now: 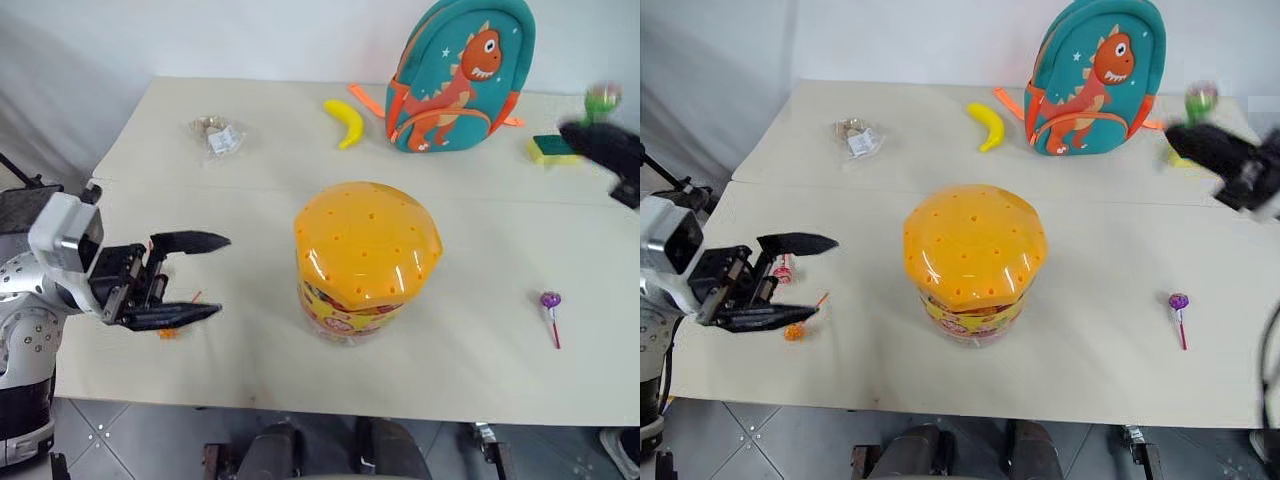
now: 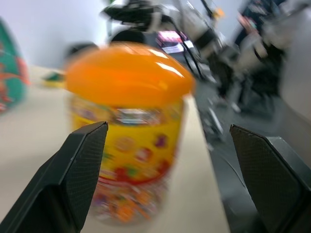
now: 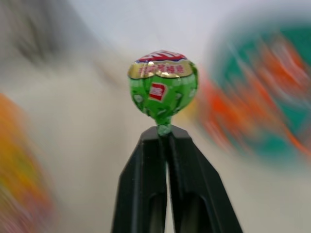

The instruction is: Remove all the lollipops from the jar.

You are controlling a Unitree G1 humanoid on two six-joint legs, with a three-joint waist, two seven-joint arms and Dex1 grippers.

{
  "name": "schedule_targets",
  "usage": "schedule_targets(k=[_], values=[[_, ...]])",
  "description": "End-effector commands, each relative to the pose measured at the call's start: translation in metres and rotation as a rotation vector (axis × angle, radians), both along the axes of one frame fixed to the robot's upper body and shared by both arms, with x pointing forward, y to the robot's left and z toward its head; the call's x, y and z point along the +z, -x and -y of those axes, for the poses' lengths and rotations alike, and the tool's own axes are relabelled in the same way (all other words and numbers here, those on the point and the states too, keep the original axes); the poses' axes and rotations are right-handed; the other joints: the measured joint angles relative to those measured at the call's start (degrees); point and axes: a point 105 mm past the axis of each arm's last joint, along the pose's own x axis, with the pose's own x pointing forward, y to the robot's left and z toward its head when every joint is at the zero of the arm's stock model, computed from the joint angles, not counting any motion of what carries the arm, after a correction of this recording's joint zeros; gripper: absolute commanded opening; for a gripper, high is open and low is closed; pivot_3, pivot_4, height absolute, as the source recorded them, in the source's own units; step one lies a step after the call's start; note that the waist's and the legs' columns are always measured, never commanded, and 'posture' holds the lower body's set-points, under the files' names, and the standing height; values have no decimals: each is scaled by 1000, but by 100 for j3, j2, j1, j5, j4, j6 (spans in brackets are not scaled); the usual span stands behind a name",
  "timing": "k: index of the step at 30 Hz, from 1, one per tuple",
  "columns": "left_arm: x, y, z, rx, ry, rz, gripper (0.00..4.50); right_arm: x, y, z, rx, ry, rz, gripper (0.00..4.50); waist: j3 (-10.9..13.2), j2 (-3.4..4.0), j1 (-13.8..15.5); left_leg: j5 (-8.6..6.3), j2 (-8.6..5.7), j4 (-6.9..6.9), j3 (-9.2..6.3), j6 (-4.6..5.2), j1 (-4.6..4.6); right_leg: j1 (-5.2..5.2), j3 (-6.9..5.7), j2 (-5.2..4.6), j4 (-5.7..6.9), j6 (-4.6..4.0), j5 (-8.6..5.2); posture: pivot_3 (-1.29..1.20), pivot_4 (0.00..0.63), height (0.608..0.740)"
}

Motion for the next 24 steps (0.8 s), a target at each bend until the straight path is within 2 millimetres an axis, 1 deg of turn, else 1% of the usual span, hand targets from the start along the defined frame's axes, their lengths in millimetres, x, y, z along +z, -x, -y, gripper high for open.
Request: schedule_targets(k=[1,3,5,8,11,14,17,20,22,24], values=[[2,8,0,-13,-43,48,4265,-29,15,36,-191,148,-132,33,0,0,-7,1,0,1,2,2,1,0,0,2,3,1,0,0,150,740],[-5,9,-1,-8,-71,37,4265,-59,23,55,-291,270,-246,33,0,2,-24,1,5,2,13,1,8,0,10,1,8,0,0,0,150,740],[-9,10,0,-10,-77,31,4265,-78,30,66,-346,320,-297,33,-3,15,-39,1,5,2,31,1,21,0,25,2,14,0,0,0,150,740],[-8,14,5,-24,-60,20,4265,-104,41,76,-388,333,-376,33,-2,15,-51,0,6,3,44,0,38,1,43,2,8,0,0,0,150,740],[-13,16,5,-27,-79,10,4265,-118,43,79,-396,320,-402,33,-2,16,-51,-4,8,1,40,-7,41,3,44,0,9,0,0,0,150,740],[-13,12,4,8,-81,13,4265,-122,38,77,-394,283,-399,772,-2,18,-52,-4,8,-3,38,-7,40,3,42,0,10,0,0,0,150,740],[-13,8,2,43,-84,8,4265,-123,35,75,-380,273,-401,1809,-2,19,-53,-4,8,-2,39,-7,40,3,43,1,9,-1,0,0,150,740],[-17,5,-1,82,-122,-11,4265,-123,34,69,-354,270,-403,2864,-2,19,-36,-4,9,-3,37,-7,39,3,41,1,10,-2,-1,0,150,740],[-15,4,-2,100,-120,1,4265,-111,37,66,-319,273,-370,3503,-2,21,-9,-4,9,-3,37,-7,39,3,41,1,10,-2,-1,0,150,740],[-13,2,-3,117,-110,10,4265,-102,39,63,-288,276,-342,4242,-2,21,7,-4,9,-2,34,-7,36,3,39,1,10,-1,0,0,150,740]])
